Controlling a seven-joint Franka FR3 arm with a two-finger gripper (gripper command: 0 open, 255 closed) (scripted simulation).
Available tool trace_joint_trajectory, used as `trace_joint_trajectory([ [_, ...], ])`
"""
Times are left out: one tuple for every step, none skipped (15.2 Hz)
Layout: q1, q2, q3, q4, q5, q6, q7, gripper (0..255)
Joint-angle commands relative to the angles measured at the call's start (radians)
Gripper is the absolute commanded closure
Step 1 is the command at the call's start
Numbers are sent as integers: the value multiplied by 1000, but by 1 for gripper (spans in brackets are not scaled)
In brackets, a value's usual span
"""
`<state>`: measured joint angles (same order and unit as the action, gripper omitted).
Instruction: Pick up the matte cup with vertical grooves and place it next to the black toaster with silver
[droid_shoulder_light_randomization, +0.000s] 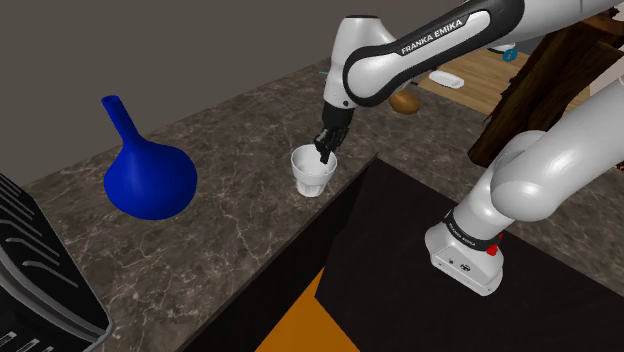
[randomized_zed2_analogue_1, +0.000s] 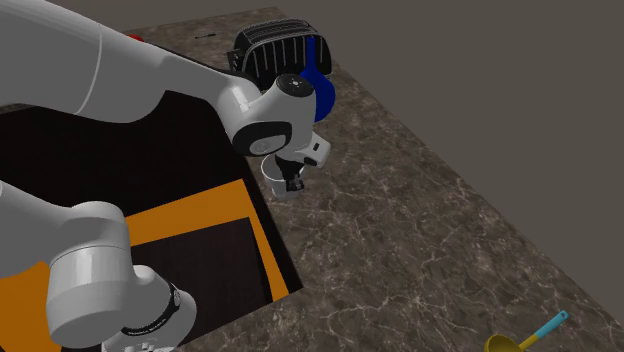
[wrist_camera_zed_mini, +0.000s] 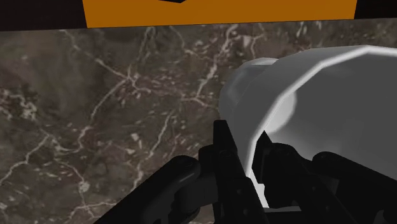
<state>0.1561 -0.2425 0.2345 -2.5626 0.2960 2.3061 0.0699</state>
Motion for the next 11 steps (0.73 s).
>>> trace_joint_trajectory([
  [0, 0, 0, -1, 0, 0, 0, 255],
  [0, 0, 0, 0, 0, 0, 0, 255],
  [0, 1, 0, 0, 0, 0, 0, 255],
  [0, -9, -1, 5, -2, -15, 2, 255],
  [-1, -19, -2, 11, -3, -31, 5, 255],
  [-1, -28, -3, 18, -5, -46, 7, 255],
  [-2, -37, -4, 24, -6, -62, 9, 255],
  [-2, -46, -6, 31, -8, -77, 11, 255],
  [-3, -54, -7, 38, -9, -92, 13, 255],
  [-3, -62, -8, 45, -11, -107, 16, 255],
  [-4, -70, -9, 52, -12, -122, 18, 255],
])
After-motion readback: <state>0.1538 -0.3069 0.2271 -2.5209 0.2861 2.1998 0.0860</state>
